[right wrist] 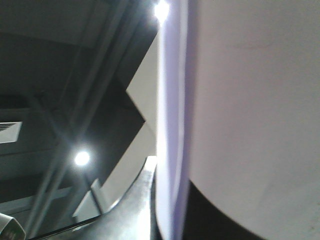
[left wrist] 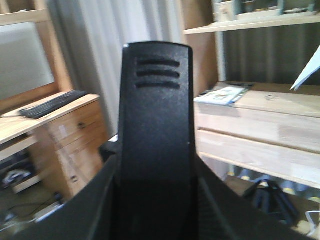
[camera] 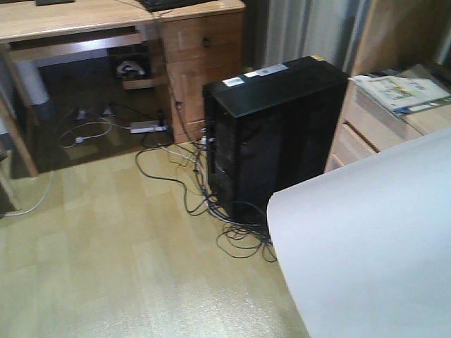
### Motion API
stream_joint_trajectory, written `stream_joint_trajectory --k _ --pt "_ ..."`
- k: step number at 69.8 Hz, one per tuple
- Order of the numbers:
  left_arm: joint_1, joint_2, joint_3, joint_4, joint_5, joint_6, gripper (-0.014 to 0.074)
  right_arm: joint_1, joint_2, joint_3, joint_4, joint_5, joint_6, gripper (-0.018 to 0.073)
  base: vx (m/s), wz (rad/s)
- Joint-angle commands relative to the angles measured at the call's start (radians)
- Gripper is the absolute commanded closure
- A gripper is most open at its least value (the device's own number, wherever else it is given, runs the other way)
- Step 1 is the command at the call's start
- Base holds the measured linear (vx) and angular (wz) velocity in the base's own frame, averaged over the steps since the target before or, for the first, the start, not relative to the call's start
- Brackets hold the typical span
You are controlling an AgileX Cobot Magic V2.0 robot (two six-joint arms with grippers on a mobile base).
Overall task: Grab stapler and paper to desk for stapling
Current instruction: 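Drive the base toward the wooden desk holding the paper in the right gripper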
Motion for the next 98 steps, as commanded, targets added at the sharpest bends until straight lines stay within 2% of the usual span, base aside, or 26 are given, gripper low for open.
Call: stream_joint_trajectory --k 1,62,98 --pt "-0.003 0.020 -0.024 -0.010 -0.121 0.000 0.0603 -0.008 0.012 -0.026 0.015 -0.043 -0.005 0.0565 0.00 0.41" --pt "-0.003 0.020 -0.024 -0.010 -0.121 0.000 0.0603 -0.008 0.012 -0.026 0.015 -0.043 -0.005 0.0565 0.09 0.32" --pt "-0.003 0.020 -0.024 -0.010 -0.121 0.000 0.0603 -0.008 0.012 -0.026 0.015 -0.043 -0.005 0.0565 0.22 0.16"
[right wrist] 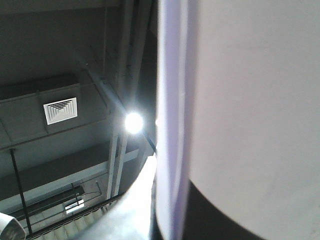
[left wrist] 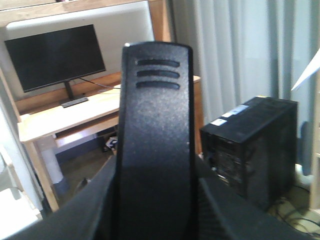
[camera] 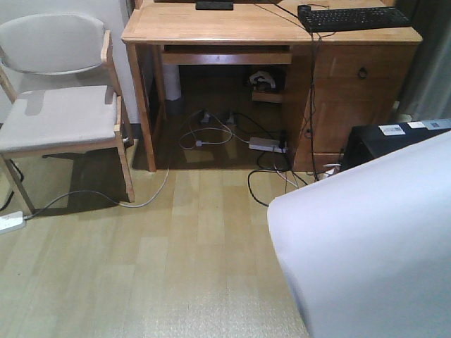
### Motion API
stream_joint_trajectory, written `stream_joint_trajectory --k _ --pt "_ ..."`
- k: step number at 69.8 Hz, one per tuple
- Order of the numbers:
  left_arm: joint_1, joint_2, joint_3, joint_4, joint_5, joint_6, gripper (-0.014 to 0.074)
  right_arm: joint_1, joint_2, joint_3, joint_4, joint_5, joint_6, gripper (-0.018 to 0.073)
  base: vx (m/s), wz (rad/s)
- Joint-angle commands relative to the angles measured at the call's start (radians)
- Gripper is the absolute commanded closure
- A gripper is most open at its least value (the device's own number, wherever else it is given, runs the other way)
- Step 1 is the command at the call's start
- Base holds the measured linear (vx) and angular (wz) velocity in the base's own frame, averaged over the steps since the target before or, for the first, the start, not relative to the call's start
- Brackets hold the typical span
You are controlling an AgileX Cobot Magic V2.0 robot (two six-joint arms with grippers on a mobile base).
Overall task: Grab stapler and paper to desk for stapling
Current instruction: 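Drive the base toward the wooden desk holding the paper in the right gripper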
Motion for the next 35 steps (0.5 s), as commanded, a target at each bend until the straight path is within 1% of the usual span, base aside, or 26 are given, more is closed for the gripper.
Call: stream_joint_trajectory --k 1,35 --pt "-0.003 0.020 -0.024 -0.010 -0.121 0.000 0.0603 -0.008 0.012 -0.026 0.015 -0.042 -0.005 0.0565 0.28 0.08" --pt "-0.003 0.020 -0.024 -0.010 -0.121 0.000 0.0603 -0.008 0.012 -0.026 0.015 -0.042 -0.005 0.0565 0.34 0.02"
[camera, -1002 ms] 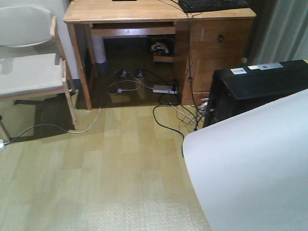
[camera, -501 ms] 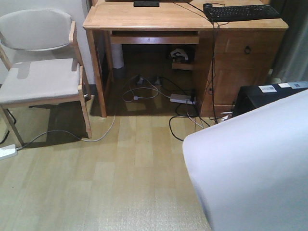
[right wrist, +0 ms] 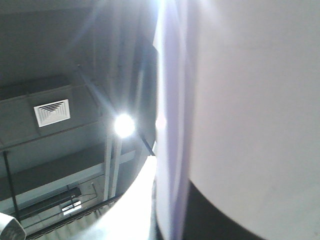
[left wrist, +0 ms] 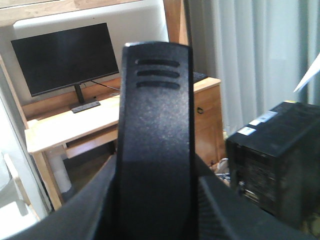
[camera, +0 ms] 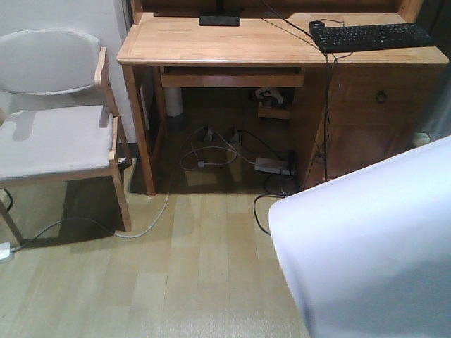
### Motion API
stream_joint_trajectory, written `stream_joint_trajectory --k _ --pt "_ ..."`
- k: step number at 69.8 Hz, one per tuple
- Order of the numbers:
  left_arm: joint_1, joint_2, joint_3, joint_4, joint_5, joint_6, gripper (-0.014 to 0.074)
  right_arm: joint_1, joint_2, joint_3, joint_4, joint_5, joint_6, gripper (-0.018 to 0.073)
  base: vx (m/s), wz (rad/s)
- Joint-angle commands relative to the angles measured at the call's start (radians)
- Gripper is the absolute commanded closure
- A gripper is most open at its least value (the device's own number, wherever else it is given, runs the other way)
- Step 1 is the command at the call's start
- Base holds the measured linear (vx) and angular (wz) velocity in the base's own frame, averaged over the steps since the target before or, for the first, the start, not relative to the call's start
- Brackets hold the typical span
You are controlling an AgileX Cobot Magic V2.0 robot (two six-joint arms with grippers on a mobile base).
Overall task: Grab stapler and paper to desk for stapling
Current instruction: 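Drive the base toward the wooden desk holding the paper in the right gripper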
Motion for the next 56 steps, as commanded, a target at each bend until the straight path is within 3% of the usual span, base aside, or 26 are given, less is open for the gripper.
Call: stream_joint_trajectory --k 1,56 --pt "-0.003 0.020 -0.024 -0.010 -0.121 0.000 0.0603 -0.008 0.012 -0.026 0.015 -0.042 -0.005 0.0565 0.38 0.01" --pt "-0.003 0.020 -0.024 -0.010 -0.121 0.000 0.0603 -0.008 0.012 -0.026 0.015 -0.042 -0.005 0.0565 0.41 0.07"
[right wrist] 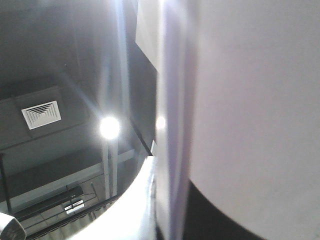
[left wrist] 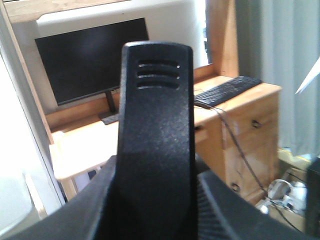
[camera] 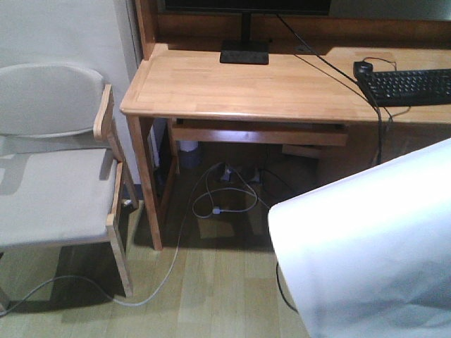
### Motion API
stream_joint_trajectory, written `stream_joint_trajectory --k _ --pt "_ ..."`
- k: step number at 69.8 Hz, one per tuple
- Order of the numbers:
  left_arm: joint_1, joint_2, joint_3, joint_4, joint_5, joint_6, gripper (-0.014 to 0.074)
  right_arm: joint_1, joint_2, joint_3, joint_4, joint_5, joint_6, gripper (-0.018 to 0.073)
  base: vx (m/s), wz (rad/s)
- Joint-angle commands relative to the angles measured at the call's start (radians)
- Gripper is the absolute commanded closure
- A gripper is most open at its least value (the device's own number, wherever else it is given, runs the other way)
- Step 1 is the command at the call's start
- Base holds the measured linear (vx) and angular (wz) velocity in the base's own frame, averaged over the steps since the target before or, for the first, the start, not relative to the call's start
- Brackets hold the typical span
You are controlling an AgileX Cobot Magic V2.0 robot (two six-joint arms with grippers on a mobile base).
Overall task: Grab stapler and paper to desk for stapling
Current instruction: 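Drive the base toward the wooden desk holding the paper in the right gripper, then approach the desk surface in front of the black monitor with the paper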
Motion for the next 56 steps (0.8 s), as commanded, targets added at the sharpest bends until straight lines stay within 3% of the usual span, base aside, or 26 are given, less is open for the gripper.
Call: stream_joint_trajectory --k 1,56 --pt "-0.003 0.020 -0.024 -0.010 -0.121 0.000 0.0603 -0.008 0.012 -0.026 0.015 -0.042 -0.005 0.0565 0.43 0.05" --pt "-0.003 0.020 -0.024 -0.010 -0.121 0.000 0.0603 -0.008 0.012 -0.026 0.015 -0.042 -0.005 0.0565 0.40 -0.05"
